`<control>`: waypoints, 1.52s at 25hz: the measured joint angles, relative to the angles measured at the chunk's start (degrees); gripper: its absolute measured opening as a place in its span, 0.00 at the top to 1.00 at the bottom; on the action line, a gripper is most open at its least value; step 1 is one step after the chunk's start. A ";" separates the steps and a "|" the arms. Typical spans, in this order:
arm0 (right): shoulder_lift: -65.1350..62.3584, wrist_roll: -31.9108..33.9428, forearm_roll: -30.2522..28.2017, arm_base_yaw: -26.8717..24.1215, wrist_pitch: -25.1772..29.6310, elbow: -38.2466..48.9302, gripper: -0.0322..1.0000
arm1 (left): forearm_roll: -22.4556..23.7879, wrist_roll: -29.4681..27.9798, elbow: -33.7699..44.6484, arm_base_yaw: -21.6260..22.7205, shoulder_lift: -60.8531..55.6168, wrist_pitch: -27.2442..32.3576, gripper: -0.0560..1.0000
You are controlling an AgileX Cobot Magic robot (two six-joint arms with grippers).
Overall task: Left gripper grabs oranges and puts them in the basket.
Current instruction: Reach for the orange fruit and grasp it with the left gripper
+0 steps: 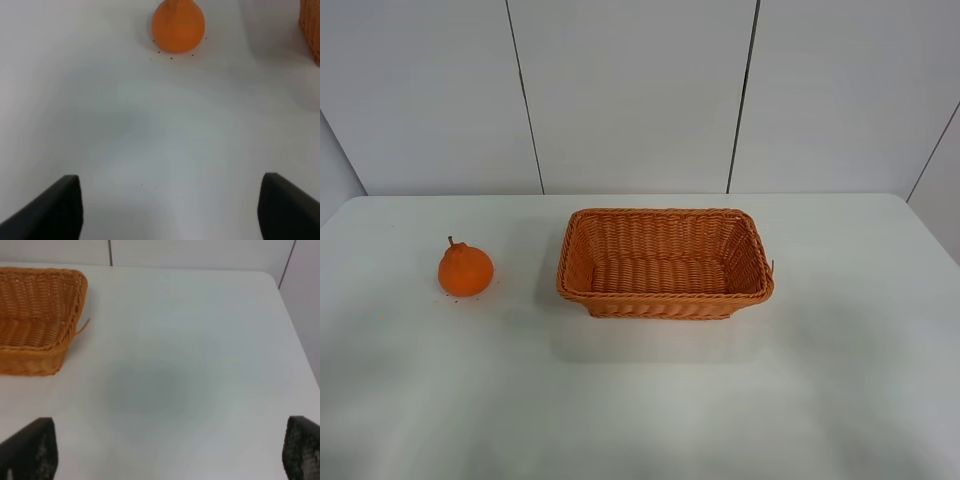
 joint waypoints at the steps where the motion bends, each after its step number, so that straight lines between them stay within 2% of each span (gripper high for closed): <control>1: 0.00 0.00 0.00 0.00 0.00 0.00 0.30 | 0.00 0.00 0.00 0.00 0.00 0.00 0.17; 18: 0.00 0.00 0.00 0.00 0.00 0.00 0.30 | 0.00 0.00 -0.14 0.00 0.00 -0.19 0.17; 22: 0.00 0.00 0.00 0.00 0.00 0.00 0.30 | -0.48 1.87 -1.04 0.00 0.31 -2.68 0.17; 25: 0.00 0.00 0.00 0.00 0.00 0.00 0.30 | -0.78 3.02 -1.19 0.00 5.21 -4.73 0.17; 27: 0.00 0.00 0.00 0.00 0.00 0.00 0.30 | -0.84 3.37 -1.19 0.00 11.22 -7.23 0.17; 30: 0.00 0.00 0.00 0.00 0.00 0.00 0.30 | -0.73 3.90 -1.19 -0.17 20.83 -14.03 0.17; 38: 0.00 0.00 0.00 0.00 0.00 0.00 0.30 | -0.66 4.36 -2.86 -0.17 52.58 -37.26 0.14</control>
